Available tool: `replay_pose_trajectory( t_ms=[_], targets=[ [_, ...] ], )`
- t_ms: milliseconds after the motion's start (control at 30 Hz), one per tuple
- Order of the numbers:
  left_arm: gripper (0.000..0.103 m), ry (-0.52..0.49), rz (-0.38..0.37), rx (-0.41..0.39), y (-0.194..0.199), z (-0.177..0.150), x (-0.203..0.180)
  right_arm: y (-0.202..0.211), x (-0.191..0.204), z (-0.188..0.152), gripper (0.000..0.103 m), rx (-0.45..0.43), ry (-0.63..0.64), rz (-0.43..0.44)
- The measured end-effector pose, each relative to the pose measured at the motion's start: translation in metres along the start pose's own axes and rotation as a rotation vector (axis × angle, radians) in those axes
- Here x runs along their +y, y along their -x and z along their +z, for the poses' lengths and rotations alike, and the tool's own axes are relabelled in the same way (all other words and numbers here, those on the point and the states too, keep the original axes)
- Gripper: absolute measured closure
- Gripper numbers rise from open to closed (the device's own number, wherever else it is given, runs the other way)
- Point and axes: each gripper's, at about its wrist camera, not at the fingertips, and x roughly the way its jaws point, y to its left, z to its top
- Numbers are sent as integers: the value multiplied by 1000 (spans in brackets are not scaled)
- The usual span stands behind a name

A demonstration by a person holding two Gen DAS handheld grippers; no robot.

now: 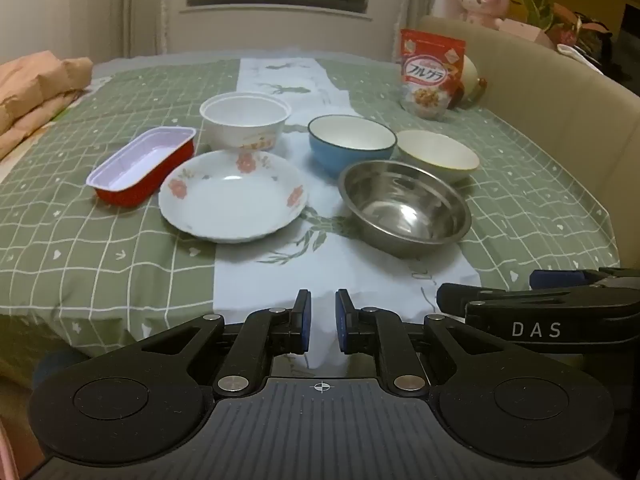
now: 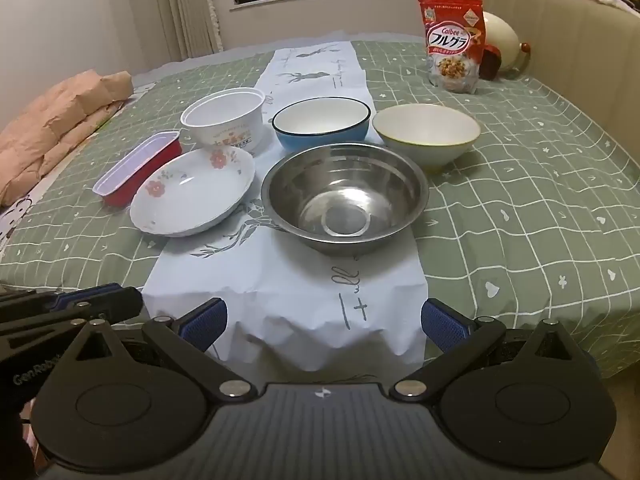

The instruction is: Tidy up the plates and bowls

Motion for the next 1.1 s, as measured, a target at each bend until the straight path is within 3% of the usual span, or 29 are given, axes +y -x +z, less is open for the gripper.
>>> replay_pose_trajectory(
  t_ms=[233, 1100],
  targets=[
    [88, 34, 6, 15, 0, -1, 6, -4, 1, 0, 0, 27, 1, -8],
    [88, 43, -28, -15, 5, -1, 4, -3, 3, -2, 0, -6, -3, 13]
  ],
)
